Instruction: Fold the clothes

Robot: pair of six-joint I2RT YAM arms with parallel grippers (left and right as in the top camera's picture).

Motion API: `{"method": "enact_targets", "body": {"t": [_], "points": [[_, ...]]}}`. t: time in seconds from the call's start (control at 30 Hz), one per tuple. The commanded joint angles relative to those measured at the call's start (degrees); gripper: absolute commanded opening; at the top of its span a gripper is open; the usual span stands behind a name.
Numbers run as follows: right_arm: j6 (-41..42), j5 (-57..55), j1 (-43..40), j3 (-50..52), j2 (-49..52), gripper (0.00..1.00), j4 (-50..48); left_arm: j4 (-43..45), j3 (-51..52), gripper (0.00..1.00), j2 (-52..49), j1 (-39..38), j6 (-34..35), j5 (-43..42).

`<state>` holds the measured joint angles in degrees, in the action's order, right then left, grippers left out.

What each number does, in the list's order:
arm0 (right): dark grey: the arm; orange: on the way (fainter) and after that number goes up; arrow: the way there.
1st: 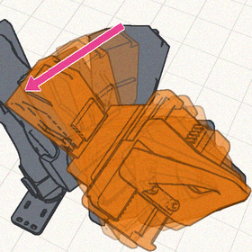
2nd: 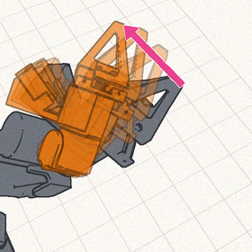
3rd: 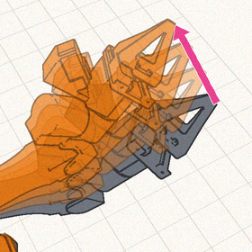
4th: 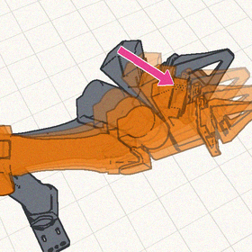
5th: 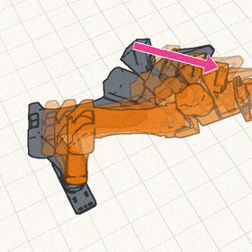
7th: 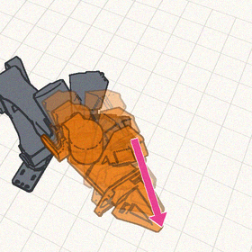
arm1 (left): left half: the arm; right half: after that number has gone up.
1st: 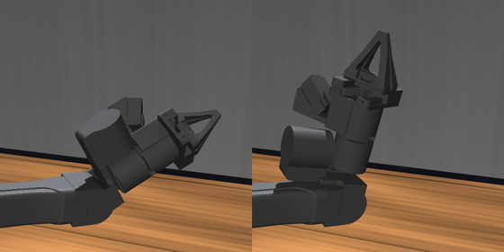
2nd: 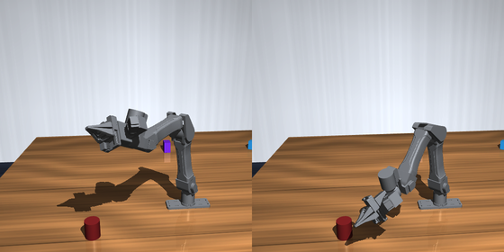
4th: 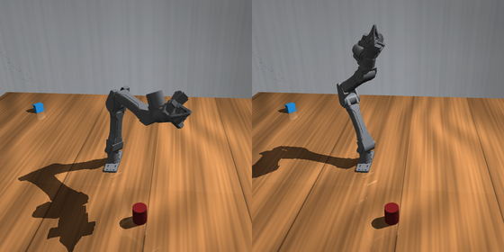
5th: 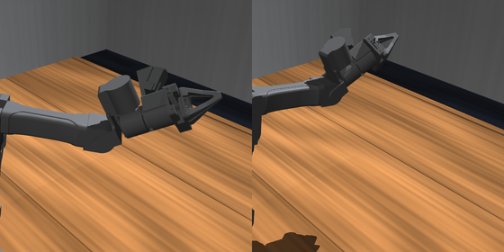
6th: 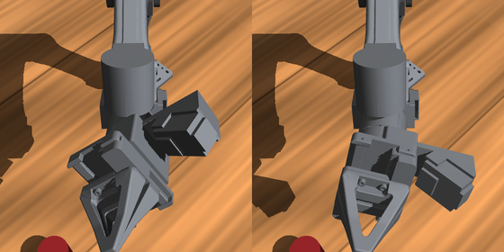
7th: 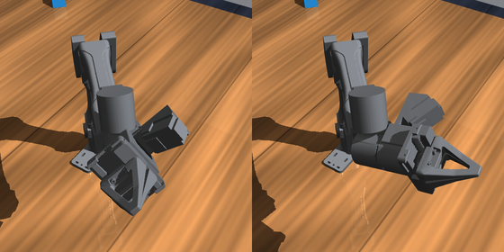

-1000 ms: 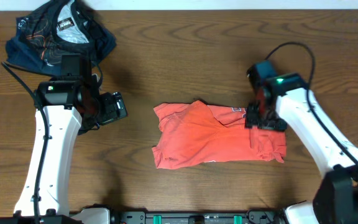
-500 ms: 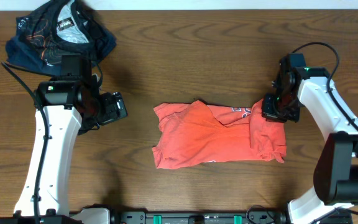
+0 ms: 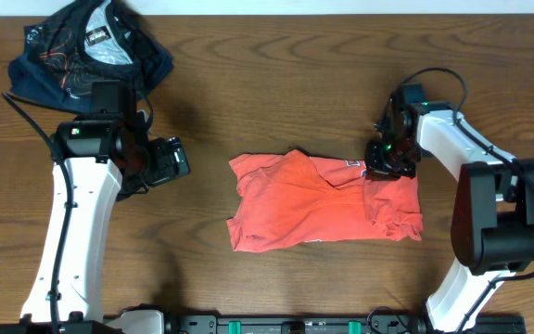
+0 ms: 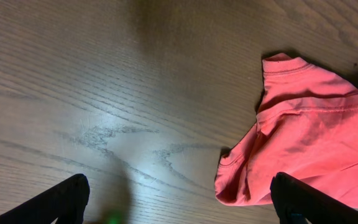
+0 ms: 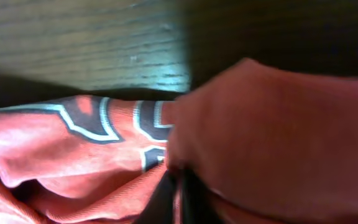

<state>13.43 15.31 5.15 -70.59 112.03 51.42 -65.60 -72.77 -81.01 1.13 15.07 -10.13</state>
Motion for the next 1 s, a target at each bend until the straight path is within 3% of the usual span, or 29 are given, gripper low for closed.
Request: {"method": "enact_targets", "body": {"t": [0.0, 0.17, 0.37, 0.5, 0.97], "points": [[-0.2, 0.3, -0.1, -1.6, -0.4, 0.01, 2.4, -0.1, 0.3, 0.95, -0.3, 0.0, 0.0, 0.1], [-0.2, 0.4, -0.5, -5.4, -8.7, 0.02, 9.9, -0.1, 0.3, 0.95, -0.3, 0.0, -0.4, 0.3], [-0.5, 0.3, -0.5, -5.8, -20.2, 0.27, 18.4, 0.0, 0.3, 0.95, -0.3, 0.0, -0.4, 0.3], [-0.9, 0.3, 0.0, -3.6, -21.7, 0.23, 23.2, 0.0, 0.3, 0.95, -0.3, 0.0, -0.4, 0.3], [7.4, 0.3, 0.5, 23.0, -21.5, 0.18, 3.5, 0.0, 0.4, 0.95, -0.3, 0.0, -0.4, 0.3]]}}
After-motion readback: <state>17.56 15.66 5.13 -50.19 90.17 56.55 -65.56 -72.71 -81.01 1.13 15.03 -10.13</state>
